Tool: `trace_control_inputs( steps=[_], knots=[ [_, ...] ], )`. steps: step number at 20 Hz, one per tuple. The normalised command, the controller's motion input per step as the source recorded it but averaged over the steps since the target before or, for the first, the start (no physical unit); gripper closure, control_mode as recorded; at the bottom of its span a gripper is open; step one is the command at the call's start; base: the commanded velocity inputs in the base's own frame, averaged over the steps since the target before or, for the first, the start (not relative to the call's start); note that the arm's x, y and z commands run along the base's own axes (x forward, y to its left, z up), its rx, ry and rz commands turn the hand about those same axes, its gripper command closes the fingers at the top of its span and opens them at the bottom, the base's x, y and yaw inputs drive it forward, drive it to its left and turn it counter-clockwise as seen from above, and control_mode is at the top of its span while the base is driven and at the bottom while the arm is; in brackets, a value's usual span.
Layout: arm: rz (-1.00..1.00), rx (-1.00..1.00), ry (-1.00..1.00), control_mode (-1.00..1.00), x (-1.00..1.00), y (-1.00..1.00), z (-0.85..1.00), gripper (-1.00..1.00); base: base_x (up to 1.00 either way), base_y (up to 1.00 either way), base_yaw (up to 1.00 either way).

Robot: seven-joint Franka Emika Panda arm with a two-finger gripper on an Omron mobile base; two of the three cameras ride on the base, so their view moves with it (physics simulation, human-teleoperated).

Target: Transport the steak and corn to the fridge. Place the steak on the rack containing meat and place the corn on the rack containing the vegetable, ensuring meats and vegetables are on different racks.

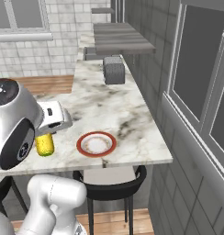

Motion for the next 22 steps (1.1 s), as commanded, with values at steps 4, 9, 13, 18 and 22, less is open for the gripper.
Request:
trace_control_inputs(
  steps=[4,9,13,18,22],
  knots=[
    [0.11,0.00,-0.16,-1.00,-0.82,0.11,0.69,1.00,0.00,0.00,0.00],
    [0.02,0.00,-0.04,1.00,-0.16,0.02,0.10,1.00,-0.53,0.14,0.10],
    [0.00,0.00,0.00,1.00,0.00,0.00,0.00,1.00,-0.90,0.55,0.18],
    [0.00,0.00,0.00,1.00,0.00,0.00,0.00,1.00,-1.00,0.99,0.18],
    [0.00,0.00,0.00,1.00,0.00,0.00,0.00,1.00,-0.58,1.00,0.15]
  ],
)
